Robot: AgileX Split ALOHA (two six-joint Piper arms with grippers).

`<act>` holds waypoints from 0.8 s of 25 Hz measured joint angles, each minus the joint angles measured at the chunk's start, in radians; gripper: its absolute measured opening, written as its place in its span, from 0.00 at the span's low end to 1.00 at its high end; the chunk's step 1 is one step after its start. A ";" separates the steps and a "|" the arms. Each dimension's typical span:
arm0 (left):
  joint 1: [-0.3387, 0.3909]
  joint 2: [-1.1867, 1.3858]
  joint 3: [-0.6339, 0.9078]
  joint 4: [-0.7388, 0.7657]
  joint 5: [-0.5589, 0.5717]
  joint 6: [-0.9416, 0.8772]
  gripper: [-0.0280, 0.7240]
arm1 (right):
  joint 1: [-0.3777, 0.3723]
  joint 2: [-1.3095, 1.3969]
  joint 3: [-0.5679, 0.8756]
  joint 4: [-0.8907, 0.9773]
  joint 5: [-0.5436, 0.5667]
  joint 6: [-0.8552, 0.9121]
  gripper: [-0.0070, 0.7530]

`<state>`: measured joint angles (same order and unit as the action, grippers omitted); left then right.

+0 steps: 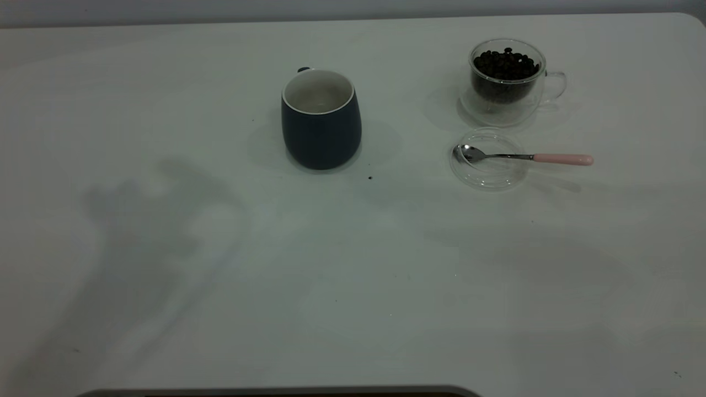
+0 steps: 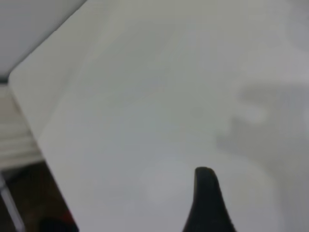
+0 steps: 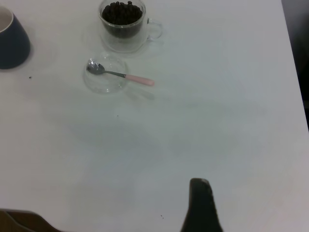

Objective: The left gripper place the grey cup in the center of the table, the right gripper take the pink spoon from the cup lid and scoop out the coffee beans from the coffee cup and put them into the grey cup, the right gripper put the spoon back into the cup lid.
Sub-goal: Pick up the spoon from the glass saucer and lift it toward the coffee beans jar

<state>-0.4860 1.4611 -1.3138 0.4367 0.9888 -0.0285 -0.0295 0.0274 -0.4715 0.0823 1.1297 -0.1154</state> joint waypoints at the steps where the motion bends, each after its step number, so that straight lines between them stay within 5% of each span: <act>1: 0.000 -0.037 0.000 -0.002 0.039 -0.006 0.82 | 0.000 0.000 0.000 0.000 0.000 0.000 0.79; 5: 0.000 -0.160 0.000 -0.006 0.179 -0.016 0.82 | 0.000 0.000 0.000 0.000 0.000 0.000 0.79; 14: 0.000 -0.380 0.024 -0.042 0.181 -0.018 0.82 | 0.000 0.000 0.000 0.000 0.000 0.000 0.79; 20: 0.000 -0.603 0.200 -0.216 0.181 -0.013 0.82 | 0.000 0.000 0.000 0.000 0.000 0.000 0.79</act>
<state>-0.4860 0.8581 -1.1140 0.2208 1.1695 -0.0411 -0.0295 0.0274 -0.4715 0.0823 1.1297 -0.1154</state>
